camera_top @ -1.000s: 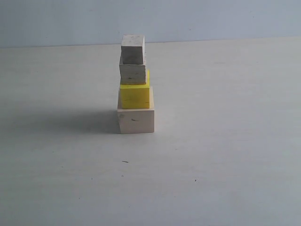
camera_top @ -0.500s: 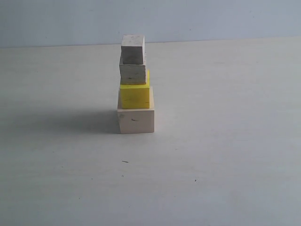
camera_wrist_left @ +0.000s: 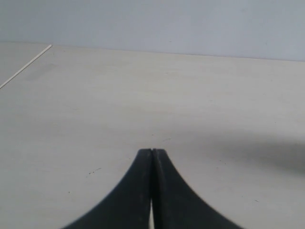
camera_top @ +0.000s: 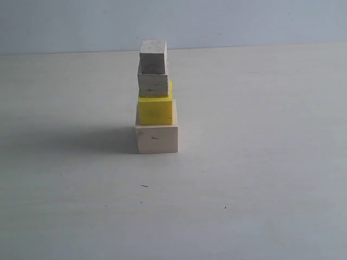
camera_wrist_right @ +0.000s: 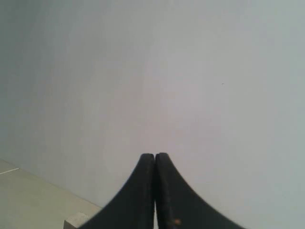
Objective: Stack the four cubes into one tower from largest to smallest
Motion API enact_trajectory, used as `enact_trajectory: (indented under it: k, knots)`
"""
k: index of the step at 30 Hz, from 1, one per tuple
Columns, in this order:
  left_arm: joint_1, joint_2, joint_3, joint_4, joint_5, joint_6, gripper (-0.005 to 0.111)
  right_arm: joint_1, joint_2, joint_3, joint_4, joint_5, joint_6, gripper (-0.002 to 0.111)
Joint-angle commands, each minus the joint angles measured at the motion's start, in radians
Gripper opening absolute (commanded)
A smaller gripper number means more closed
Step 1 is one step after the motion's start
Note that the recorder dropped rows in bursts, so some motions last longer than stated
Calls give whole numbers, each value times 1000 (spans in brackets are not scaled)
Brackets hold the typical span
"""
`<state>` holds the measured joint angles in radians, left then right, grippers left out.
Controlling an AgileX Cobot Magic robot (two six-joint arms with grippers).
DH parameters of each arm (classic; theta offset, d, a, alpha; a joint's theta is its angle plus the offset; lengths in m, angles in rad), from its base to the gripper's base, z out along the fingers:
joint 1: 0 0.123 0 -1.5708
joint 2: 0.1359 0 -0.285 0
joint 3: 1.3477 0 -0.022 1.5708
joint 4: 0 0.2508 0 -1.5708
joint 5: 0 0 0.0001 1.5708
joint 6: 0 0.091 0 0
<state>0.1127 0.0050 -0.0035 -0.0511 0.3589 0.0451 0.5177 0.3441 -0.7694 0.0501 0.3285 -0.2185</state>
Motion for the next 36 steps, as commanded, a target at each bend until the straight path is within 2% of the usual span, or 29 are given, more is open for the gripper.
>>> enact_trajectory:
  k: [1,30,32,36]
  knots:
    - [3,-5,4,1,-5,2,0,-2,-6,-6,1,0,1,0]
    - [3,-5,4,1,-5,4,0,-4,-11,-6,-7,-6,1,0]
    - [3,-5,4,1,-5,4,0,-46,-22,-6,-5,8,1,0]
    - [3,-5,4,1,-5,4,0,-229,-30,-6,-2,51,45,0]
